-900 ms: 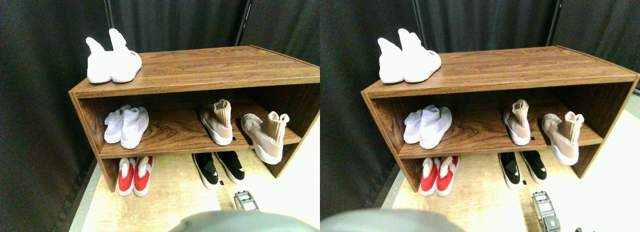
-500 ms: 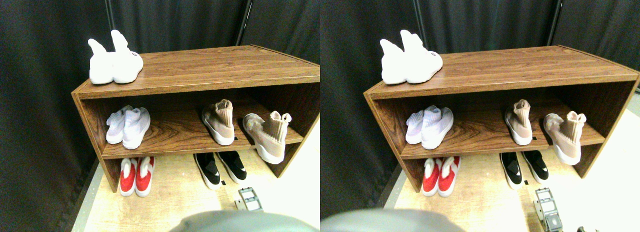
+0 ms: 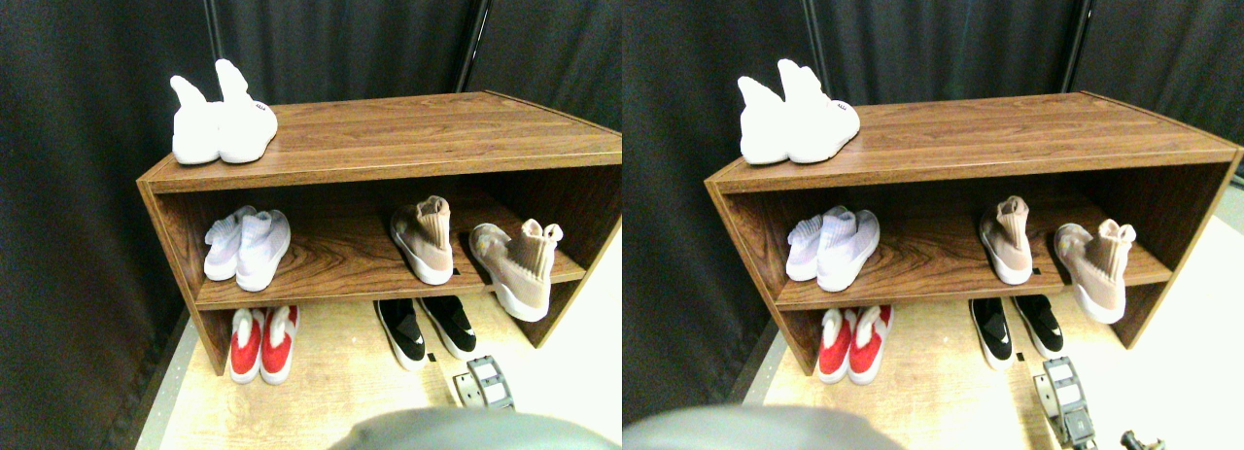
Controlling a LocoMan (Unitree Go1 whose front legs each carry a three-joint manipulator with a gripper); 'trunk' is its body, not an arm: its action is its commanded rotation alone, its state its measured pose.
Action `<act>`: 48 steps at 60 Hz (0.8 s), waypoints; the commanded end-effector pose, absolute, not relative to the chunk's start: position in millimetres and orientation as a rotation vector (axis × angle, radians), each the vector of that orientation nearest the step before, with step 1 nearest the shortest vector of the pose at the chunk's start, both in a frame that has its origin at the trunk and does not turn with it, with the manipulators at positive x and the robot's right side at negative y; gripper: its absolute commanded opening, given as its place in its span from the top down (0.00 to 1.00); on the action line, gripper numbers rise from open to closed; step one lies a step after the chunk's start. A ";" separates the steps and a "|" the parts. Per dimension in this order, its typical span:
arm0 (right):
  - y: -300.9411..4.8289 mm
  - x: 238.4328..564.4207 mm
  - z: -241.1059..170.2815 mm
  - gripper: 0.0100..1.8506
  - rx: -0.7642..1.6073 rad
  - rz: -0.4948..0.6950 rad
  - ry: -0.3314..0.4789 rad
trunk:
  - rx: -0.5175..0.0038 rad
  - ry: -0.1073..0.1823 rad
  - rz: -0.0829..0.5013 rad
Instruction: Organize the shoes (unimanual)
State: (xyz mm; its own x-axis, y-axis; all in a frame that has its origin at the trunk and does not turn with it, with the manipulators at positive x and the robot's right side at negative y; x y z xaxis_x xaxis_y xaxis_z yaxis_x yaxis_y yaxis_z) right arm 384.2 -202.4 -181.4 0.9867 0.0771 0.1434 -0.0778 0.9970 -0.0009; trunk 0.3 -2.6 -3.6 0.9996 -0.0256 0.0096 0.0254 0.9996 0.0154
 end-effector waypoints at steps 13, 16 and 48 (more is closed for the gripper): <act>-199.3 377.6 -167.2 0.74 0.058 0.100 -0.178 | -0.022 -0.063 -0.041; -199.2 376.0 -165.5 0.73 0.082 0.101 -0.172 | -0.024 -0.066 -0.042; -207.1 353.5 -131.8 0.66 0.308 0.165 -0.208 | -0.028 -0.126 -0.088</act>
